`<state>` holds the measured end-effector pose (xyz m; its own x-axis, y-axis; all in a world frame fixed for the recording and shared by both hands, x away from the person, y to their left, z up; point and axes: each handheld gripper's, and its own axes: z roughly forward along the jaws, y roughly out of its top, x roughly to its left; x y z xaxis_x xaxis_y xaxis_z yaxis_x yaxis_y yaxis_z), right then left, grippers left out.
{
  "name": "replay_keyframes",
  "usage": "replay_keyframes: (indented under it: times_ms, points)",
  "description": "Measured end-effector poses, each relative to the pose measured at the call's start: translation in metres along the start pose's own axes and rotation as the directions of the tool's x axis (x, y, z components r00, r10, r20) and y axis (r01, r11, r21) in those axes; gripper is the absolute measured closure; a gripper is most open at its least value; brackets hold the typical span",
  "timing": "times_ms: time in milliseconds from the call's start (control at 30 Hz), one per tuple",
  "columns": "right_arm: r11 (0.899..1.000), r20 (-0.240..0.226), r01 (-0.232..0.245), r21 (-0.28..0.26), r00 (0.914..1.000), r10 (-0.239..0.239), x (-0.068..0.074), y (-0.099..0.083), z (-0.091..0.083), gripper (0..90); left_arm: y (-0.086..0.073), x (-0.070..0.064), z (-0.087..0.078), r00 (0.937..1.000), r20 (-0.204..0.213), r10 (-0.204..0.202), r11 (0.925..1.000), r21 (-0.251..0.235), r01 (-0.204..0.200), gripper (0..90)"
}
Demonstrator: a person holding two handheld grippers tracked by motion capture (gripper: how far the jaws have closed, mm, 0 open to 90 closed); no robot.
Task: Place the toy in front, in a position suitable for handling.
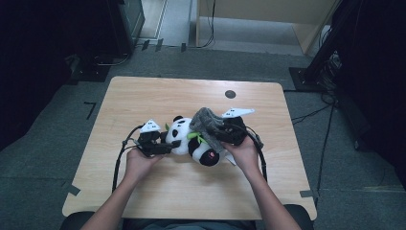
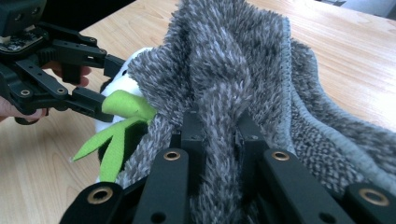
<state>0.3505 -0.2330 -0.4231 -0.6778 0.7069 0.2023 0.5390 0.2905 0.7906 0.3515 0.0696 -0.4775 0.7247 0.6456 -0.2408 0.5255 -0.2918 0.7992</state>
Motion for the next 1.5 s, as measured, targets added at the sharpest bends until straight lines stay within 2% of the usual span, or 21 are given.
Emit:
replay_keyframes:
  times_ms: [100, 167, 300, 400, 700, 767, 867, 1000, 1033, 1233, 1300, 1367, 1400, 1433, 1467, 1500]
  points:
    - [1.000, -0.018, 0.000, -0.006, 0.9998, 0.000, -0.005, -0.007, 0.001, 77.1, 0.000, 0.000, 0.000, 1.0000, 0.002, 0.005, 1.0000, -0.004, -0.005, 35.4]
    - [1.000, -0.012, 0.016, -0.013, 0.9998, -0.016, -0.004, -0.009, 0.000, 76.8, 0.000, 0.000, 0.000, 1.0000, 0.000, 0.007, 1.0000, -0.005, -0.007, 35.2]
    - [1.000, -0.008, 0.020, -0.013, 0.9998, -0.020, -0.003, -0.012, -0.002, 76.0, 0.000, -0.002, 0.001, 0.9999, -0.012, 0.010, 0.9999, -0.001, -0.010, 34.7]
    - [0.999, -0.003, 0.037, 0.001, 0.9993, -0.037, 0.000, -0.018, -0.008, 75.6, -0.001, -0.004, 0.001, 0.9994, -0.027, 0.022, 0.9997, 0.008, -0.022, 33.0]
    - [0.998, -0.006, 0.067, 0.006, 0.9978, -0.067, 0.004, -0.036, -0.022, 76.3, -0.001, -0.004, 0.002, 0.9993, -0.030, 0.022, 0.9997, 0.015, -0.022, 30.1]
    - [0.998, -0.012, 0.055, 0.025, 0.9984, -0.054, 0.001, -0.044, -0.027, 77.1, -0.001, -0.004, 0.003, 0.9992, -0.032, 0.024, 0.9996, 0.015, -0.023, 30.5]
    - [0.997, -0.008, 0.061, 0.042, 0.9981, -0.061, -0.001, -0.050, -0.030, 77.4, -0.001, -0.004, 0.003, 0.9992, -0.033, 0.021, 0.9997, 0.015, -0.020, 30.7]
    - [0.996, -0.002, 0.036, 0.086, 0.9994, -0.036, -0.007, -0.062, -0.034, 77.4, -0.001, -0.004, 0.003, 0.9991, -0.037, 0.021, 0.9997, 0.012, -0.020, 31.0]
    - [0.993, 0.001, 0.027, 0.115, 0.9996, -0.028, -0.012, -0.068, -0.034, 77.3, -0.001, -0.004, 0.003, 0.9991, -0.039, 0.020, 0.9997, 0.011, -0.020, 31.7]
    - [0.984, 0.013, -0.010, 0.176, 0.9999, 0.008, -0.024, -0.075, -0.031, 77.4, 0.000, -0.004, 0.003, 0.9990, -0.040, 0.018, 0.9998, 0.011, -0.018, 34.8]
    - [0.980, 0.040, -0.019, 0.199, 0.9991, 0.011, -0.028, -0.076, -0.032, 77.6, 0.000, -0.004, 0.003, 0.9991, -0.039, 0.015, 0.9998, 0.011, -0.015, 35.1]
    - [0.979, 0.049, -0.020, 0.204, 0.9987, 0.010, -0.030, -0.077, -0.032, 77.6, 0.000, -0.004, 0.003, 0.9991, -0.039, 0.016, 0.9998, 0.011, -0.015, 35.2]
    - [0.977, 0.061, -0.033, 0.212, 0.9979, 0.020, -0.032, -0.077, -0.033, 78.1, 0.000, -0.004, 0.003, 0.9991, -0.039, 0.015, 0.9998, 0.012, -0.015, 35.2]
    - [0.976, 0.070, -0.066, 0.208, 0.9962, 0.052, -0.038, -0.076, -0.037, 78.4, 0.001, -0.004, 0.003, 0.9990, -0.041, 0.016, 0.9998, 0.012, -0.016, 35.3]
    - [0.976, 0.070, -0.066, 0.208, 0.9962, 0.052, -0.038, -0.076, -0.037, 78.4, 0.001, -0.004, 0.003, 0.9990, -0.041, 0.016, 0.9998, 0.012, -0.016, 35.4]
    - [0.979, 0.097, -0.088, 0.186, 0.9928, 0.071, -0.045, -0.075, -0.044, 78.5, 0.001, -0.004, 0.003, 0.9990, -0.042, 0.018, 0.9997, 0.014, -0.018, 35.4]
